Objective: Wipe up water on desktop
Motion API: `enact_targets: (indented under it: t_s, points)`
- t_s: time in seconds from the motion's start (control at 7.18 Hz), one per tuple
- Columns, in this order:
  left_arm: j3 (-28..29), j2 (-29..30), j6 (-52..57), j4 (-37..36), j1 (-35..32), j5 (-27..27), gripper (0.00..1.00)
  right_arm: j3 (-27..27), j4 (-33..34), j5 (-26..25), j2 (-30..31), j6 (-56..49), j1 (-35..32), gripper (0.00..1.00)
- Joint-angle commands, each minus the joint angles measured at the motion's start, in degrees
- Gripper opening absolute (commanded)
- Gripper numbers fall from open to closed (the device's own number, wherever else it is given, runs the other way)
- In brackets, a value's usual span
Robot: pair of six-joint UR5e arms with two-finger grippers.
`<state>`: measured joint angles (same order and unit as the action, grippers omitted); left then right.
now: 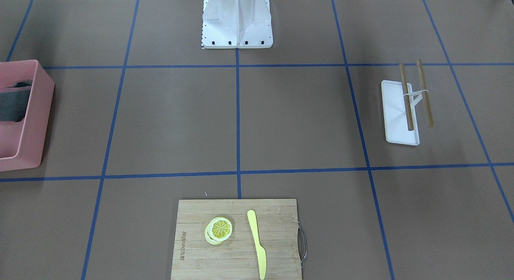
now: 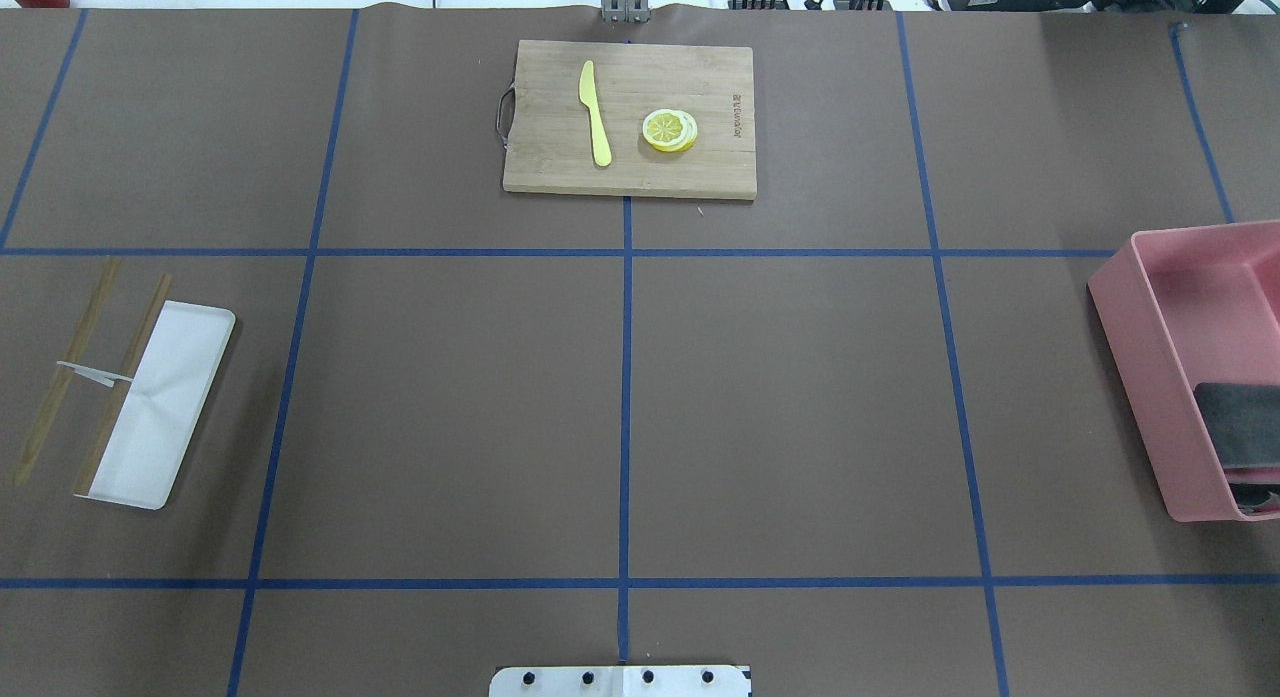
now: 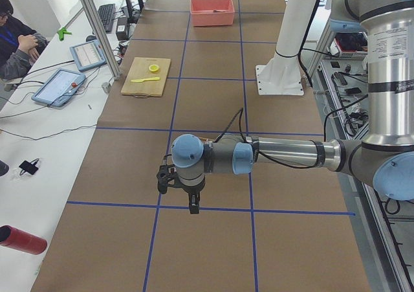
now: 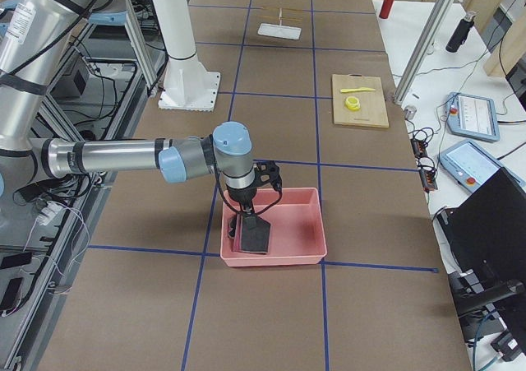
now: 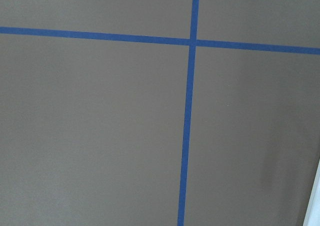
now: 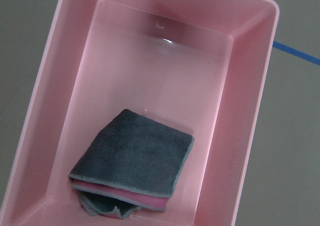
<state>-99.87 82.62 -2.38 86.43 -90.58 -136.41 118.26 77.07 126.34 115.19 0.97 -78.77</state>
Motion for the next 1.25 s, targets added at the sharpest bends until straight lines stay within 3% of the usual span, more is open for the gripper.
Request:
enact_targets:
  t_s: [0.0, 0.14, 0.28, 0.56, 0.84, 1.11]
  points:
    - [0.11, 0.0, 0.0, -0.03, 0.05, 0.0, 0.98, -3.88, -5.5, -0.31, 0.03, 1.92, -0.24, 1.0]
    - [0.2, -0.18, 0.09, -0.03, -0.04, 0.0, 0.98, -7.04, -8.23, -1.61, -0.93, 1.84, -0.42, 1.0]
    - [0.29, -0.18, 0.09, -0.03, 0.05, 0.09, 0.98, -8.12, -9.65, 0.03, -0.94, 1.06, -5.03, 1.0]
    - [0.37, -0.18, 0.09, -0.03, -0.04, 0.09, 0.98, -6.99, -9.4, 2.85, -1.81, -0.27, -7.54, 1.0]
    - [0.37, -0.18, 0.09, -0.03, -0.04, 0.09, 0.98, -7.43, -7.3, 3.3, -1.73, -0.45, -7.54, 1.0]
    - [0.55, -0.18, 0.09, -0.03, 0.05, 0.09, 0.98, -6.9, 1.82, 3.47, -4.35, -0.45, -7.54, 1.0]
